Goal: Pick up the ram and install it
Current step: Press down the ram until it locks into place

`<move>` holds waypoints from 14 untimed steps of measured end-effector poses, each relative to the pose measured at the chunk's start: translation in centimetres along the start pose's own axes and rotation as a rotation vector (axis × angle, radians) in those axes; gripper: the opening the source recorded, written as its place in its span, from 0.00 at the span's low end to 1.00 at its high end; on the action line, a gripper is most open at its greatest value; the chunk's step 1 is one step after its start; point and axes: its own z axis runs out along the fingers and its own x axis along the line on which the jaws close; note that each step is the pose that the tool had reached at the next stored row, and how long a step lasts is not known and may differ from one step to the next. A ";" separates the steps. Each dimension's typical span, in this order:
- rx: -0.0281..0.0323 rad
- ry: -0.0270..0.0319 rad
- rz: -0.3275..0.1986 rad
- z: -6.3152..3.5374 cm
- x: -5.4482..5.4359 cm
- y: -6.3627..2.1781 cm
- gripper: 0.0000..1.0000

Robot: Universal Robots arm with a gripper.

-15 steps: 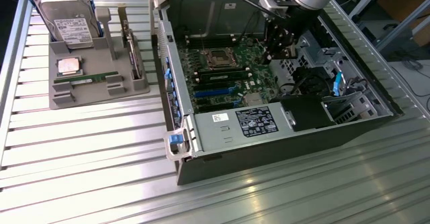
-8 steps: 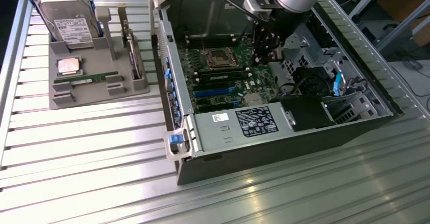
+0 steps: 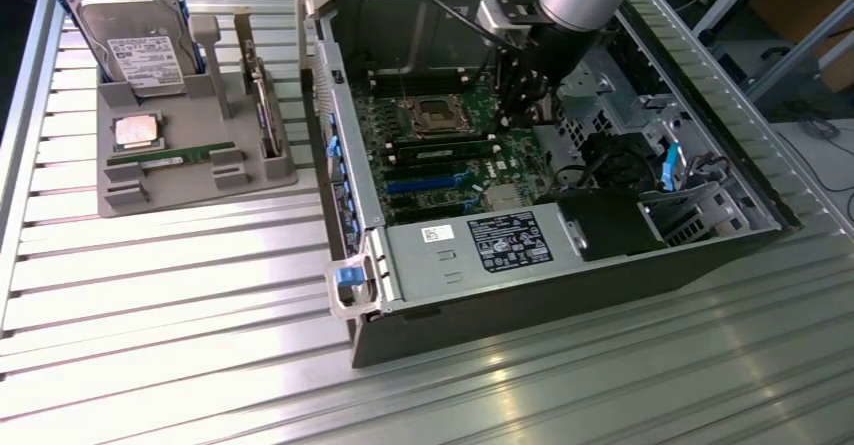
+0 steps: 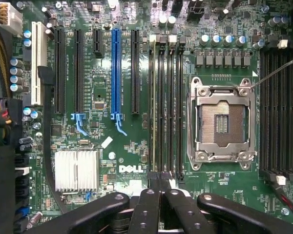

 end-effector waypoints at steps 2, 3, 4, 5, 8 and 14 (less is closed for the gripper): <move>0.0000 -0.0002 0.000 0.50 0.0 0.01 0.10; 0.0000 0.0000 0.000 0.84 0.0 0.04 0.10; 0.0000 -0.0001 0.000 1.09 0.0 0.06 0.10; 0.0000 0.0000 0.000 1.19 0.0 0.07 0.10; 0.0000 0.0000 0.000 1.46 0.0 0.08 0.10; 0.0004 -0.0013 0.000 1.73 0.0 0.06 0.10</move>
